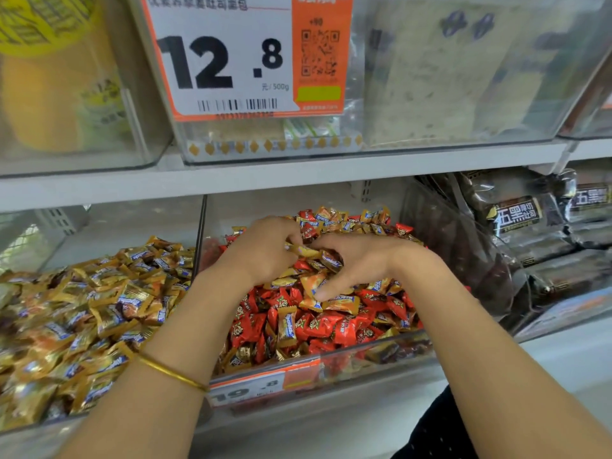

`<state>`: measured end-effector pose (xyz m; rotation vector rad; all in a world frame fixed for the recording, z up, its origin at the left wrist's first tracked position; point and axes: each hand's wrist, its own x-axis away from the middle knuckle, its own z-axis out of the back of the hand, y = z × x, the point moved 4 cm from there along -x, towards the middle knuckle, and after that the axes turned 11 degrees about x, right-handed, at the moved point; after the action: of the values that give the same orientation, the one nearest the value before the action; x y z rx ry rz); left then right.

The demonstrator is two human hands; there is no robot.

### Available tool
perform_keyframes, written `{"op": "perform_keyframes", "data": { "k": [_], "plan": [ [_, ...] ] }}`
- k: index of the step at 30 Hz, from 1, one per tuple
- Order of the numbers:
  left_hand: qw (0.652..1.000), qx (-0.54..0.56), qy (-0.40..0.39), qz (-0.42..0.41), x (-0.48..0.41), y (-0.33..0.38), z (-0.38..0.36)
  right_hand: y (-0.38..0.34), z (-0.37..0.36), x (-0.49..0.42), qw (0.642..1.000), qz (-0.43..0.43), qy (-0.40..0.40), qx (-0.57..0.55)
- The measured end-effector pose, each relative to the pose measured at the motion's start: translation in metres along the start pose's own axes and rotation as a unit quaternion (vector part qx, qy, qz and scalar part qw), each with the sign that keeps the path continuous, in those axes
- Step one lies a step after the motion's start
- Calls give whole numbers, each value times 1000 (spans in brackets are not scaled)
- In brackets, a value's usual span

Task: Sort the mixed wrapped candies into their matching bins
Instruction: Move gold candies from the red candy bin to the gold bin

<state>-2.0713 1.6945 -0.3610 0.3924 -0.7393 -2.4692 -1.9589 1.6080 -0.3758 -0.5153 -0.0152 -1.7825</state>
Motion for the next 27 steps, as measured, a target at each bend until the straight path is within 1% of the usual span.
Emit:
{"op": "perform_keyframes", "data": {
  "k": [3, 6, 8, 11, 13, 15, 18, 20, 21, 22, 24, 27],
  "plan": [
    [996, 75, 41, 35, 3, -2, 12, -7, -4, -7, 999, 3, 28, 43],
    [976, 184, 58, 98, 9, -5, 19, -7, -2, -9, 998, 3, 60, 29],
    [947, 285, 54, 140, 13, -5, 19, -5, -1, -9, 997, 2, 76, 14],
    [890, 414, 42, 186, 18, -3, 15, -6, 0, -10, 994, 2, 101, 45],
    [866, 458, 53, 193, 18, -3, 16, -8, 2, -10, 992, 5, 115, 52],
    [844, 495, 69, 196, 19, -4, 16, -6, 6, -9, 990, 4, 138, 31],
    [815, 536, 88, 203, 18, -4, 17, 0, 15, -1, 978, -10, 194, -74],
    [801, 554, 98, 205, 18, -4, 17, 6, 20, 3, 954, -25, 234, -183],
    [801, 554, 101, 205, 19, -5, 18, 11, 21, 5, 936, -31, 245, -253],
    [804, 550, 102, 204, 19, -4, 18, 14, 21, 6, 910, -34, 247, -330],
    [817, 533, 98, 199, 20, -3, 19, 17, 19, 5, 849, -41, 226, -475],
    [837, 506, 82, 190, 23, 1, 21, 16, 17, 8, 754, -47, 168, -634]
  ]
}}
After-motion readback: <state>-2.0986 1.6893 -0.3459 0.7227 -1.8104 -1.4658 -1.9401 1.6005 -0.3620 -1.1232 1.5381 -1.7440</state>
